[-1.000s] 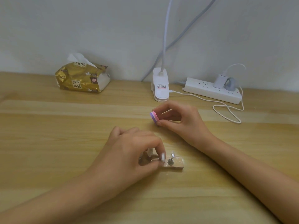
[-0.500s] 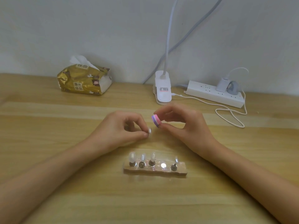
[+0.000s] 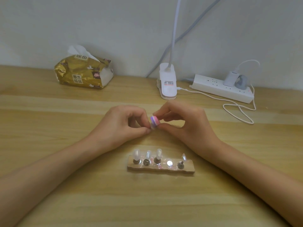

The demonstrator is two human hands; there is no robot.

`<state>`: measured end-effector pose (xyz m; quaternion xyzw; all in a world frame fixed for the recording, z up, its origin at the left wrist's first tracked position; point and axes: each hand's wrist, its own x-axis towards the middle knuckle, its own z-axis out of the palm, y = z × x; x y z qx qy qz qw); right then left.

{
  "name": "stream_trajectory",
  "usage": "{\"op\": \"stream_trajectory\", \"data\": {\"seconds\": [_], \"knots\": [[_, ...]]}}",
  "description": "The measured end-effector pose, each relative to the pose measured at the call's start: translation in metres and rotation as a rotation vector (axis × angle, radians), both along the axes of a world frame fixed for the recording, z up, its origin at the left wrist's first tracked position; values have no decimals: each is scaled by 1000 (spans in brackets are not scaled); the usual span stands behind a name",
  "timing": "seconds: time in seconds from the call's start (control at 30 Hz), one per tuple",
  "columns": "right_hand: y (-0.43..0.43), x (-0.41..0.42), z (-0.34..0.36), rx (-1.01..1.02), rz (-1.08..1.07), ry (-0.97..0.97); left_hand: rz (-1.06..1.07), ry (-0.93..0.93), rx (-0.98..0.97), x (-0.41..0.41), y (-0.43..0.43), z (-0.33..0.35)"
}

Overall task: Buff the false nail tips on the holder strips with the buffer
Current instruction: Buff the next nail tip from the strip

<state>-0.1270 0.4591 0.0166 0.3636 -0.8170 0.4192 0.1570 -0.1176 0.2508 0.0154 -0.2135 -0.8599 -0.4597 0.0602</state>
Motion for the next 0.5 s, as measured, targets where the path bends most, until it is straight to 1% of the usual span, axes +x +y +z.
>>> {"op": "stream_trajectory", "data": {"seconds": [0.07, 0.17, 0.27, 0.3, 0.37, 0.4, 0.47, 0.5], "knots": [[0, 0, 0, 30, -1, 80, 0, 11, -18, 1, 0, 0], [1, 1, 1, 18, 4, 18, -4, 5, -10, 0, 0, 0], [0, 2, 2, 31, 27, 128, -18, -5, 8, 0, 0, 0], [0, 2, 2, 40, 20, 123, -15, -5, 10, -1, 0, 0], [0, 1, 2, 28, 2, 37, -14, -1, 9, -1, -1, -1], [1, 2, 2, 13, 0, 28, -21, -1, 6, -1, -1, -1], [0, 2, 1, 18, 4, 100, -31, -2, 5, -1, -1, -1], [0, 2, 1, 27, 5, 106, -26, -2, 6, -1, -1, -1]]}}
